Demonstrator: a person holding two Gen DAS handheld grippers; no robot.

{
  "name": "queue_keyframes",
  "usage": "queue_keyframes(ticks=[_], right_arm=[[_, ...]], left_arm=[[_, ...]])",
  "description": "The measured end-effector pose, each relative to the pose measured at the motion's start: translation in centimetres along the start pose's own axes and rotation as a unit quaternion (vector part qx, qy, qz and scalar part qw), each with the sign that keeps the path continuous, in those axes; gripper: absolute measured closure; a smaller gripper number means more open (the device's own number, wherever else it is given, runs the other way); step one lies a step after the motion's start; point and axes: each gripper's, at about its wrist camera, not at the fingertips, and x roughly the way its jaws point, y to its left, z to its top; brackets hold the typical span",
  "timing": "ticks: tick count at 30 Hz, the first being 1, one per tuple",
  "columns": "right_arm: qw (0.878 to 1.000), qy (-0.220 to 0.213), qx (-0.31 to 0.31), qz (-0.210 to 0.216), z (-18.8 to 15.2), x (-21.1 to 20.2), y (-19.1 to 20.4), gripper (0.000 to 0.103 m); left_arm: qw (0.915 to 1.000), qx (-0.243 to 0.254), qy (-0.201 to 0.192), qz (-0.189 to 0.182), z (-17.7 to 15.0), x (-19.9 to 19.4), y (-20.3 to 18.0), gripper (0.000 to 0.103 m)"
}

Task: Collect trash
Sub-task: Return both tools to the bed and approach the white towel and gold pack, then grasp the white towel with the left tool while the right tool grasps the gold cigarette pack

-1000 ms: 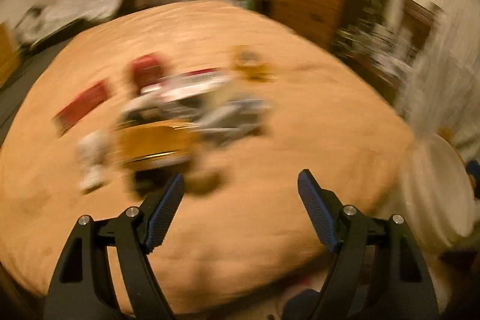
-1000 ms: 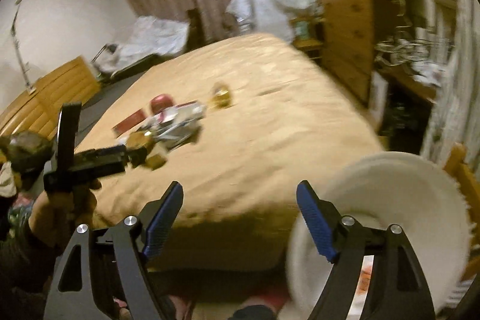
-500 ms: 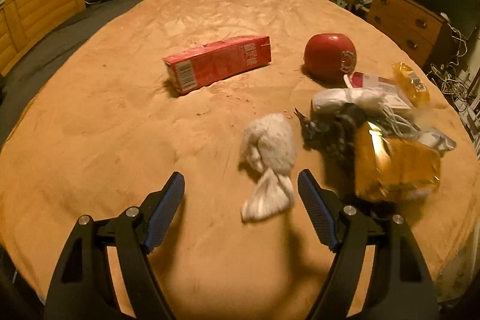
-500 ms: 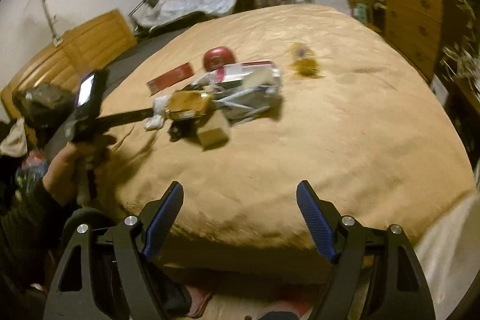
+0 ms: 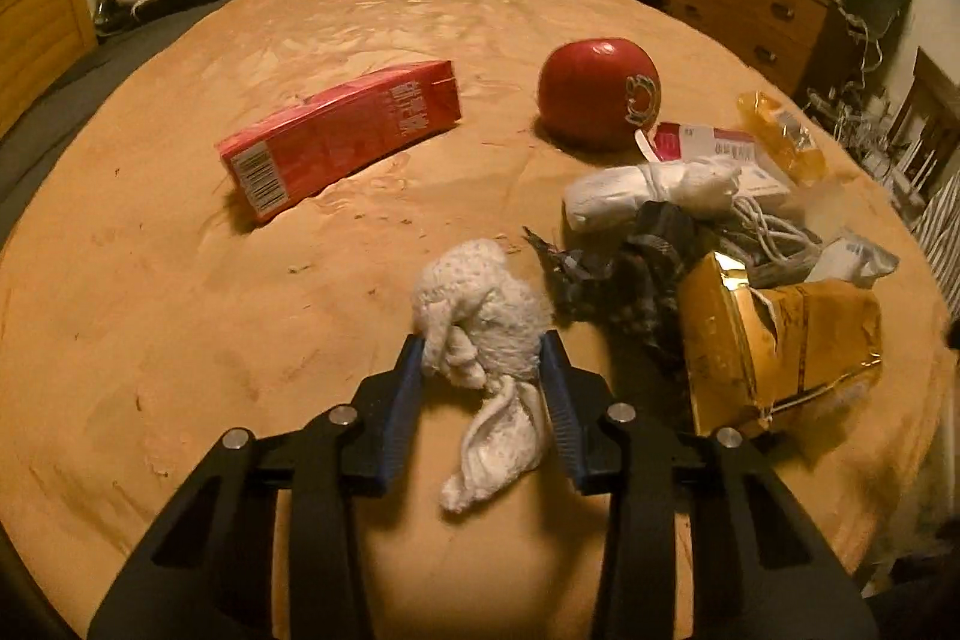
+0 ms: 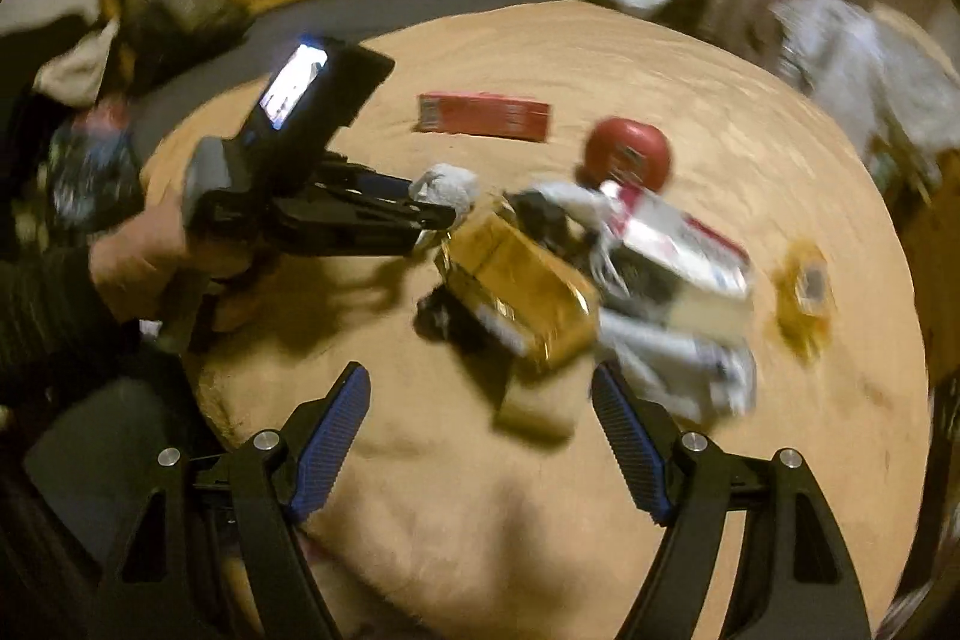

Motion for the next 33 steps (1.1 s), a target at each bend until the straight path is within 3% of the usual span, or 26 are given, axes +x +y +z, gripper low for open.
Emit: queue_keyframes(ticks=[3,8,11,15,17,23,27,33], right_arm=[[0.999,0.025,-0.044,0.003,2.0,2.1,0.0,0.025],[0.994,0.057,-0.092,0.001,5.3,6.1,-1.0,0.025],[0.990,0.077,-0.116,0.003,6.0,7.8,-0.9,0.026],[0.986,0.102,-0.133,0.008,6.1,9.8,-0.8,0.037],[0.986,0.104,-0.131,0.014,6.0,10.4,-0.9,0.038],[0.989,0.084,-0.121,0.016,5.5,10.4,-0.5,0.048],[0.992,0.057,-0.109,0.015,5.2,8.9,0.1,0.051],[1.000,-0.021,-0.021,-0.002,3.7,4.0,0.1,0.051]], left_arm=[[0.9995,-0.018,0.007,-0.026,-0.4,0.0,1.6,0.062],[0.9990,-0.020,0.006,-0.040,-0.3,0.4,2.6,0.056],[0.9991,-0.015,0.006,-0.039,0.0,0.8,2.3,0.049],[0.9987,-0.024,0.001,-0.045,0.7,1.1,2.4,0.044],[0.9986,-0.025,0.001,-0.046,0.9,1.2,2.3,0.043],[0.9986,-0.017,0.003,-0.050,1.6,1.9,1.6,0.043],[0.9979,-0.014,0.008,-0.063,1.4,2.3,1.2,0.064],[0.9985,-0.022,-0.011,-0.049,0.5,1.3,1.1,0.068]])
